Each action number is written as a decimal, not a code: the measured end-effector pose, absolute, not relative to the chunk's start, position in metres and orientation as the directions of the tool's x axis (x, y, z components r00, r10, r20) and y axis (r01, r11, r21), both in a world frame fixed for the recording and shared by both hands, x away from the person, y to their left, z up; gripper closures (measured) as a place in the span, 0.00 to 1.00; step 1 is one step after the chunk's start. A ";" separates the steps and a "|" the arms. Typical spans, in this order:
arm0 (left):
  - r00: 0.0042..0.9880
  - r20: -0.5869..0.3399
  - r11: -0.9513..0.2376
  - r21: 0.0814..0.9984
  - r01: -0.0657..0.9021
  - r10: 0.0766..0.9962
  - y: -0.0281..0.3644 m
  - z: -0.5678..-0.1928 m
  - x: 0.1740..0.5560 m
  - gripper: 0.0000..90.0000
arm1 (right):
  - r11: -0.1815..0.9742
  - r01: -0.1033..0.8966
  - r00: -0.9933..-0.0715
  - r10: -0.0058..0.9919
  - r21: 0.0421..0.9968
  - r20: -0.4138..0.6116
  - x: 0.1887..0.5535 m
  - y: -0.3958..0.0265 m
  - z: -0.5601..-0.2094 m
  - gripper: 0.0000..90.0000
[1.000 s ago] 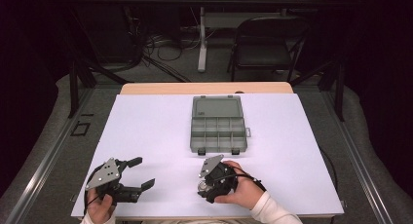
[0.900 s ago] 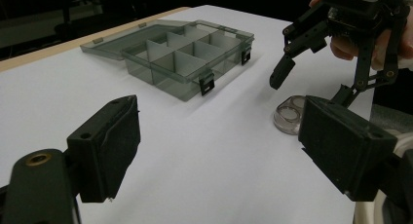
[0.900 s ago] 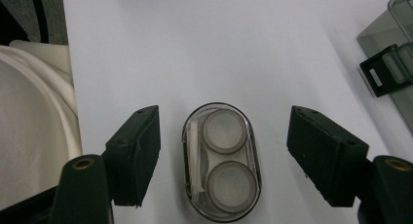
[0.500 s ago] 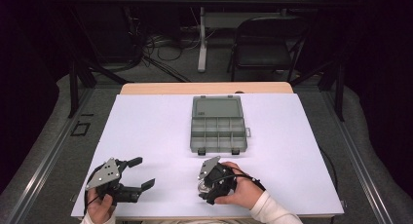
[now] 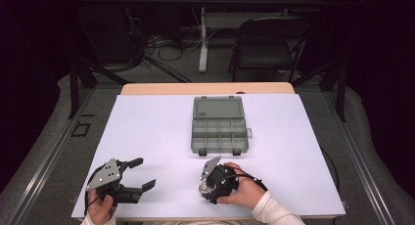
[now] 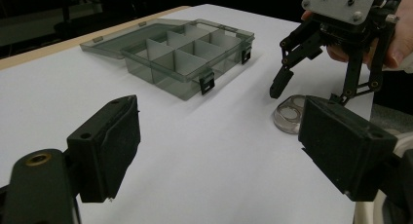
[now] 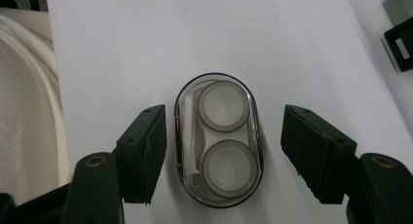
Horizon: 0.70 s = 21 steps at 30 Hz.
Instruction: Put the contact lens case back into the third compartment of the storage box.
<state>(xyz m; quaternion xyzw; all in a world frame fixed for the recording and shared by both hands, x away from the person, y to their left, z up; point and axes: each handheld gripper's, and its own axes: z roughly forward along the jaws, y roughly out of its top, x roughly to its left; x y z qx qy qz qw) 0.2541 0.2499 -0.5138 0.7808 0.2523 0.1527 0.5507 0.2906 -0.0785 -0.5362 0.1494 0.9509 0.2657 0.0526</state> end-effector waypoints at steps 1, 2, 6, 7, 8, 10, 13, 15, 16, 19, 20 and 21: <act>0.826 -0.039 -0.266 0.937 0.226 0.563 0.250 -0.514 0.254 0.18 | 0.815 0.255 -0.950 0.310 0.521 -0.019 0.291 -0.079 -0.536 0.38; 0.826 -0.039 -0.266 0.937 0.226 0.563 0.250 -0.514 0.254 0.18 | 0.816 0.256 -0.951 0.309 0.519 -0.017 0.291 -0.079 -0.537 0.40; 0.827 -0.039 -0.269 0.936 0.227 0.561 0.250 -0.514 0.254 0.18 | 0.821 0.259 -0.950 0.310 0.509 -0.017 0.290 -0.078 -0.538 0.40; 0.827 -0.039 -0.269 0.936 0.227 0.561 0.250 -0.514 0.254 0.18 | 0.827 0.259 -0.952 0.307 0.499 -0.015 0.291 -0.078 -0.538 0.40; 0.826 -0.039 -0.267 0.937 0.226 0.562 0.250 -0.514 0.254 0.18 | 0.827 0.260 -0.951 0.308 0.498 -0.016 0.291 -0.078 -0.539 0.40; 0.826 -0.039 -0.266 0.937 0.226 0.563 0.250 -0.514 0.254 0.18 | 0.829 0.258 -0.951 0.308 0.497 -0.020 0.291 -0.078 -0.539 0.40; 0.827 -0.040 -0.269 0.936 0.227 0.561 0.250 -0.514 0.254 0.18 | 0.828 0.261 -0.949 0.313 0.496 -0.024 0.291 -0.078 -0.539 0.40; 0.826 -0.039 -0.267 0.937 0.226 0.563 0.250 -0.514 0.254 0.18 | 0.826 0.265 -0.948 0.318 0.498 -0.023 0.292 -0.079 -0.539 0.40; 0.826 -0.039 -0.267 0.937 0.226 0.563 0.250 -0.514 0.254 0.18 | 0.825 0.267 -0.947 0.321 0.499 -0.023 0.292 -0.079 -0.539 0.41; 0.827 -0.039 -0.269 0.936 0.227 0.561 0.250 -0.514 0.254 0.18 | 0.828 0.263 -0.951 0.310 0.494 -0.013 0.292 -0.079 -0.540 0.43; 0.827 -0.039 -0.269 0.936 0.227 0.561 0.250 -0.514 0.254 0.18 | 0.828 0.263 -0.951 0.310 0.494 -0.013 0.292 -0.079 -0.540 0.43; 0.827 -0.039 -0.270 0.936 0.227 0.561 0.250 -0.514 0.254 0.18 | 0.831 0.260 -0.951 0.309 0.492 -0.019 0.291 -0.078 -0.540 0.43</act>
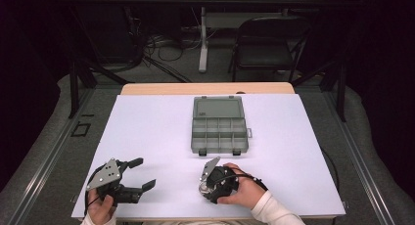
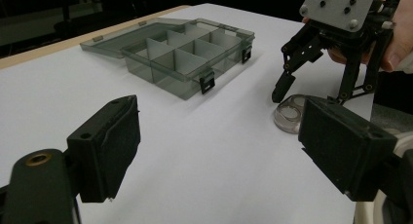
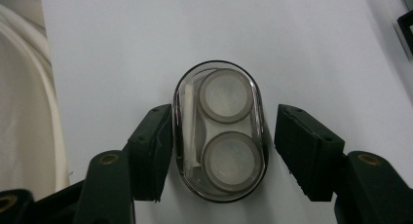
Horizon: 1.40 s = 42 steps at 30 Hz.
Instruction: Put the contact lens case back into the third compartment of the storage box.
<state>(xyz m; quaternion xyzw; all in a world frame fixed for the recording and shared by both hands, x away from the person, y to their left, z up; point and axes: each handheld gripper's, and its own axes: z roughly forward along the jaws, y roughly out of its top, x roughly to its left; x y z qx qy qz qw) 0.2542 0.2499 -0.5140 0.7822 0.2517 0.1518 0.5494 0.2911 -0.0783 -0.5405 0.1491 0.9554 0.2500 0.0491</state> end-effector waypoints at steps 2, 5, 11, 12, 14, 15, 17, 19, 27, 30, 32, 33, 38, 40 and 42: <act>0.827 -0.039 -0.270 0.936 0.227 0.560 0.250 -0.514 0.254 0.18 | 0.834 0.258 -0.952 0.304 0.489 -0.017 0.291 -0.078 -0.541 0.43; 0.827 -0.039 -0.270 0.936 0.227 0.560 0.250 -0.514 0.254 0.18 | 0.835 0.257 -0.953 0.303 0.486 -0.018 0.291 -0.078 -0.542 0.44; 0.827 -0.039 -0.270 0.936 0.227 0.561 0.250 -0.514 0.254 0.18 | 0.837 0.255 -0.954 0.300 0.484 -0.017 0.292 -0.078 -0.541 0.45; 0.827 -0.039 -0.269 0.936 0.227 0.561 0.250 -0.514 0.254 0.18 | 0.837 0.254 -0.954 0.300 0.485 -0.017 0.292 -0.078 -0.541 0.45; 0.827 -0.039 -0.270 0.936 0.227 0.561 0.250 -0.514 0.254 0.18 | 0.837 0.255 -0.954 0.300 0.484 -0.015 0.292 -0.079 -0.541 0.45; 0.827 -0.039 -0.270 0.936 0.227 0.561 0.250 -0.514 0.254 0.18 | 0.837 0.255 -0.954 0.300 0.484 -0.015 0.292 -0.079 -0.541 0.45; 0.827 -0.039 -0.270 0.936 0.227 0.561 0.250 -0.514 0.254 0.18 | 0.836 0.258 -0.953 0.302 0.484 -0.014 0.292 -0.079 -0.541 0.46; 0.828 -0.038 -0.271 0.936 0.226 0.560 0.250 -0.514 0.254 0.18 | 0.837 0.256 -0.954 0.299 0.484 -0.011 0.292 -0.079 -0.541 0.47; 0.826 -0.039 -0.272 0.935 0.229 0.562 0.250 -0.514 0.254 0.18 | 0.838 0.257 -0.956 0.293 0.481 0.001 0.292 -0.079 -0.541 0.51; 0.826 -0.039 -0.272 0.935 0.229 0.563 0.250 -0.514 0.254 0.18 | 0.840 0.256 -0.957 0.290 0.479 0.004 0.292 -0.079 -0.541 0.52; 0.826 -0.038 -0.273 0.934 0.229 0.562 0.250 -0.514 0.254 0.18 | 0.841 0.254 -0.958 0.287 0.477 0.004 0.293 -0.080 -0.540 0.52; 0.826 -0.038 -0.273 0.934 0.229 0.562 0.250 -0.514 0.254 0.18 | 0.841 0.254 -0.958 0.287 0.477 0.004 0.293 -0.080 -0.540 0.52; 0.826 -0.037 -0.274 0.934 0.228 0.563 0.250 -0.514 0.255 0.18 | 0.841 0.257 -0.957 0.289 0.477 0.005 0.293 -0.080 -0.540 0.54; 0.826 -0.037 -0.275 0.934 0.229 0.562 0.250 -0.514 0.255 0.18 | 0.843 0.252 -0.958 0.285 0.476 0.003 0.293 -0.080 -0.540 0.54; 0.827 -0.037 -0.277 0.933 0.230 0.561 0.250 -0.514 0.255 0.18 | 0.843 0.251 -0.959 0.284 0.476 0.002 0.293 -0.080 -0.540 0.54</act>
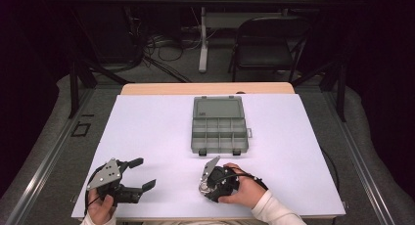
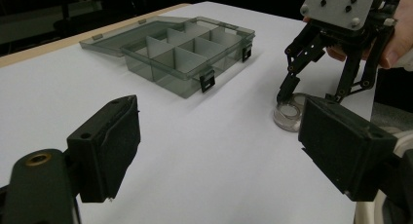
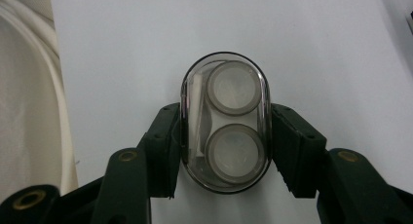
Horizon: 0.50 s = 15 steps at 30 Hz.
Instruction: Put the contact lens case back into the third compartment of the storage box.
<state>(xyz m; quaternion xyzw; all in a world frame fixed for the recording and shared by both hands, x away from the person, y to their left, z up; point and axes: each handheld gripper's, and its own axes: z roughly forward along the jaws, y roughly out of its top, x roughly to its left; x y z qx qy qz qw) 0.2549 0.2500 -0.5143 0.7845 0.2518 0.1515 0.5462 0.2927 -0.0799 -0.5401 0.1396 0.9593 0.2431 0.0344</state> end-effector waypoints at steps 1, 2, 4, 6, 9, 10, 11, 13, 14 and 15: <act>0.826 -0.037 -0.276 0.933 0.229 0.563 0.250 -0.514 0.255 0.18 | 0.843 0.250 -0.959 0.284 0.476 0.000 0.293 -0.080 -0.540 0.54; 0.825 -0.037 -0.275 0.933 0.230 0.563 0.250 -0.514 0.255 0.18 | 0.843 0.249 -0.959 0.284 0.476 0.000 0.293 -0.080 -0.540 0.54; 0.825 -0.037 -0.275 0.933 0.230 0.564 0.250 -0.514 0.255 0.18 | 0.846 0.243 -0.960 0.278 0.475 -0.005 0.293 -0.080 -0.540 0.54; 0.826 -0.037 -0.276 0.933 0.230 0.563 0.250 -0.514 0.255 0.18 | 0.845 0.250 -0.959 0.285 0.473 -0.003 0.292 -0.080 -0.539 0.54; 0.829 -0.040 -0.276 0.933 0.230 0.558 0.250 -0.514 0.255 0.18 | 0.840 0.251 -0.958 0.285 0.482 0.003 0.292 -0.081 -0.539 0.54; 0.829 -0.040 -0.275 0.933 0.231 0.558 0.250 -0.514 0.255 0.18 | 0.838 0.251 -0.958 0.287 0.484 0.001 0.293 -0.081 -0.538 0.54; 0.829 -0.040 -0.275 0.933 0.231 0.558 0.250 -0.514 0.255 0.18 | 0.835 0.256 -0.957 0.291 0.487 0.003 0.293 -0.082 -0.537 0.54; 0.825 -0.037 -0.276 0.933 0.230 0.564 0.250 -0.514 0.255 0.18 | 0.831 0.258 -0.956 0.295 0.492 0.003 0.293 -0.083 -0.535 0.54; 0.825 -0.037 -0.276 0.933 0.230 0.564 0.250 -0.514 0.255 0.18 | 0.828 0.260 -0.955 0.298 0.497 0.003 0.293 -0.084 -0.534 0.54; 0.826 -0.038 -0.276 0.933 0.231 0.562 0.250 -0.514 0.255 0.18 | 0.827 0.260 -0.954 0.300 0.499 0.000 0.293 -0.085 -0.532 0.54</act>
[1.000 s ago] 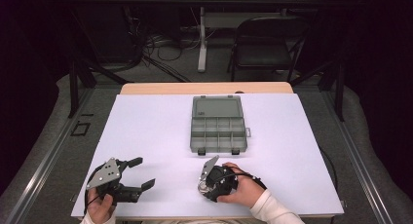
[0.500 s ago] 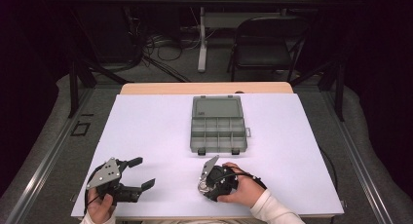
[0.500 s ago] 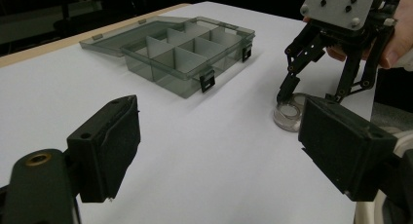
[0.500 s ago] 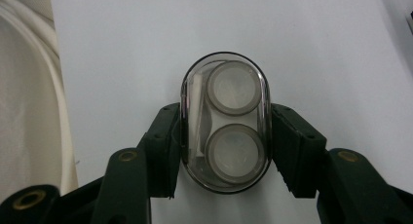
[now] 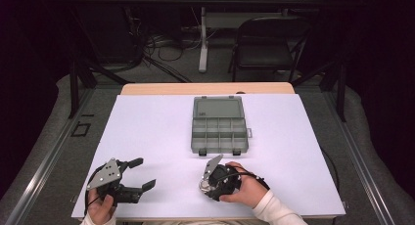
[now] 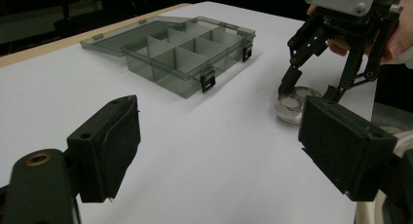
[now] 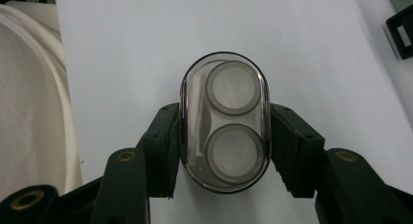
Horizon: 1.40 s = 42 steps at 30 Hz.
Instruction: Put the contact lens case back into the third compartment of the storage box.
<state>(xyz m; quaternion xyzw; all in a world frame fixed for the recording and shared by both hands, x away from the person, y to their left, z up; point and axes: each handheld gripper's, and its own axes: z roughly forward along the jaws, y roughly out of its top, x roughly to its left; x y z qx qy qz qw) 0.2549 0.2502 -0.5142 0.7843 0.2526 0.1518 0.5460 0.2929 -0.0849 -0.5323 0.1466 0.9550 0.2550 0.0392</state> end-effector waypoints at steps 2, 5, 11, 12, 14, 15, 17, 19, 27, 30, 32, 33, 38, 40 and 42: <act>0.827 -0.037 -0.277 0.933 0.229 0.561 0.250 -0.514 0.255 0.18 | 0.821 0.262 -0.952 0.305 0.507 -0.001 0.292 -0.086 -0.531 0.54; 0.825 -0.037 -0.276 0.933 0.230 0.564 0.250 -0.514 0.255 0.18 | 0.821 0.265 -0.952 0.306 0.506 0.002 0.292 -0.086 -0.531 0.54; 0.827 -0.039 -0.276 0.933 0.232 0.561 0.250 -0.514 0.255 0.18 | 0.808 0.272 -0.949 0.316 0.522 0.004 0.292 -0.087 -0.531 0.54; 0.826 -0.038 -0.276 0.933 0.231 0.562 0.250 -0.514 0.255 0.18 | 0.806 0.272 -0.948 0.319 0.525 0.002 0.292 -0.087 -0.531 0.54; 0.826 -0.038 -0.276 0.933 0.231 0.562 0.250 -0.514 0.255 0.18 | 0.803 0.276 -0.945 0.326 0.529 -0.001 0.292 -0.088 -0.530 0.54; 0.826 -0.038 -0.276 0.933 0.231 0.562 0.250 -0.514 0.255 0.18 | 0.800 0.279 -0.944 0.331 0.531 -0.002 0.291 -0.088 -0.530 0.54; 0.826 -0.038 -0.276 0.933 0.231 0.562 0.250 -0.514 0.255 0.18 | 0.794 0.273 -0.944 0.329 0.544 -0.006 0.292 -0.089 -0.530 0.54; 0.826 -0.038 -0.276 0.933 0.231 0.562 0.250 -0.514 0.255 0.18 | 0.784 0.282 -0.942 0.336 0.553 0.004 0.292 -0.089 -0.530 0.54; 0.826 -0.039 -0.276 0.933 0.232 0.562 0.250 -0.514 0.255 0.18 | 0.764 0.298 -0.932 0.361 0.572 0.004 0.294 -0.092 -0.528 0.54; 0.825 -0.039 -0.275 0.933 0.232 0.564 0.250 -0.514 0.255 0.18 | 0.753 0.302 -0.928 0.373 0.584 -0.001 0.295 -0.094 -0.529 0.54; 0.825 -0.040 -0.276 0.933 0.233 0.564 0.250 -0.514 0.255 0.18 | 0.745 0.308 -0.926 0.378 0.592 0.006 0.295 -0.095 -0.529 0.54; 0.825 -0.040 -0.275 0.933 0.233 0.564 0.250 -0.514 0.255 0.18 | 0.741 0.309 -0.926 0.378 0.597 0.011 0.296 -0.095 -0.529 0.54; 0.824 -0.040 -0.276 0.932 0.235 0.566 0.250 -0.514 0.255 0.18 | 0.728 0.327 -0.917 0.398 0.603 0.017 0.296 -0.097 -0.529 0.54; 0.822 -0.042 -0.274 0.932 0.237 0.567 0.250 -0.514 0.255 0.18 | 0.718 0.335 -0.912 0.409 0.611 0.019 0.298 -0.099 -0.527 0.54; 0.823 -0.044 -0.271 0.933 0.236 0.567 0.251 -0.514 0.255 0.18 | 0.708 0.346 -0.908 0.419 0.616 0.028 0.299 -0.101 -0.526 0.54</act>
